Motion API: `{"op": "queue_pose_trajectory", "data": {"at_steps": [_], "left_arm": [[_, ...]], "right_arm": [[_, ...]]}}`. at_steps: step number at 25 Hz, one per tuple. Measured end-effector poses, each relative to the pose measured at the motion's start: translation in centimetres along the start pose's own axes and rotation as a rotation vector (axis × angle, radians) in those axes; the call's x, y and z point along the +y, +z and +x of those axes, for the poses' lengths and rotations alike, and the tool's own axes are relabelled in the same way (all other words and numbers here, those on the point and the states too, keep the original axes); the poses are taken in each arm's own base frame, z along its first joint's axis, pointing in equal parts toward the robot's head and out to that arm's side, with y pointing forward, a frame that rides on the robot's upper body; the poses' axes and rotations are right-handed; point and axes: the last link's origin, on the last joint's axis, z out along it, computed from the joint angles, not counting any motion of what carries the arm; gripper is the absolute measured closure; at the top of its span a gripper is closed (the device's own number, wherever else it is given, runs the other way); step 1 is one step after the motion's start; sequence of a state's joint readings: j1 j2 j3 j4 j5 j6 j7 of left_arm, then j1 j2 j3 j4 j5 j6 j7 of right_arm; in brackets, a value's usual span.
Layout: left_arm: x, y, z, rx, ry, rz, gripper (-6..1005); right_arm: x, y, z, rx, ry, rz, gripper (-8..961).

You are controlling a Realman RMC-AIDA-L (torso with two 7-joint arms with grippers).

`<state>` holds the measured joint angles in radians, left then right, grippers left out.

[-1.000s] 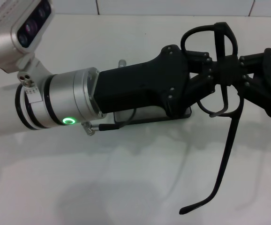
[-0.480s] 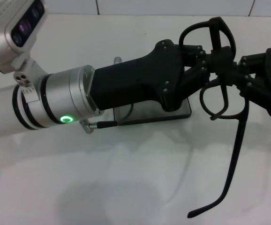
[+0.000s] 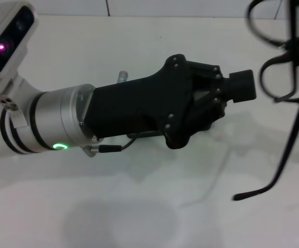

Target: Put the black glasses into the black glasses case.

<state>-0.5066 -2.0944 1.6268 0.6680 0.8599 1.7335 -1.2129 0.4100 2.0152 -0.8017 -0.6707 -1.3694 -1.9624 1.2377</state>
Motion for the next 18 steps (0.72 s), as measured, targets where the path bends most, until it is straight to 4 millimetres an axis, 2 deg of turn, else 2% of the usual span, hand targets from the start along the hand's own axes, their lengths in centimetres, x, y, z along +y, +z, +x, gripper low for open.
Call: {"op": "queue_pose_trajectory", "data": {"at_steps": [2,5,6,7,9,11,14,18], "left_arm": [[0.0,-0.2,-0.1,-0.002,-0.003,0.005,962],[0.1,-0.1,-0.5,-0.034,-0.015,-0.018,962],[0.2,0.0,-0.6,-0.048,-0.016,-0.035,962],[0.4,0.2,-0.7,-0.063,-0.018,-0.055,962],[0.9,1.2,-1.3,-0.112,-0.023,-0.132,962],[1.1,1.6,-1.5,-0.125,-0.023,-0.157,962],[1.5,2.9,-2.1,-0.144,-0.007,-0.227,962],[1.9,4.0,-2.1,-0.093,0.024,-0.255,962]], "right_arm": [[0.2,-0.5,-0.5,-0.026,-0.012,0.003,889],[1.3,-2.4,-2.8,-0.188,-0.094,0.015,889],[1.3,-2.4,-2.8,-0.188,-0.094,0.015,889],[1.7,-3.2,-4.1,-0.29,-0.146,0.034,889],[1.6,-3.8,-5.0,-0.37,-0.182,0.062,890],[1.5,-3.8,-5.3,-0.394,-0.191,0.071,890],[0.9,-3.3,-5.3,-0.445,-0.199,0.087,890],[-0.6,-0.4,-3.7,-0.459,-0.151,0.077,890]]}}
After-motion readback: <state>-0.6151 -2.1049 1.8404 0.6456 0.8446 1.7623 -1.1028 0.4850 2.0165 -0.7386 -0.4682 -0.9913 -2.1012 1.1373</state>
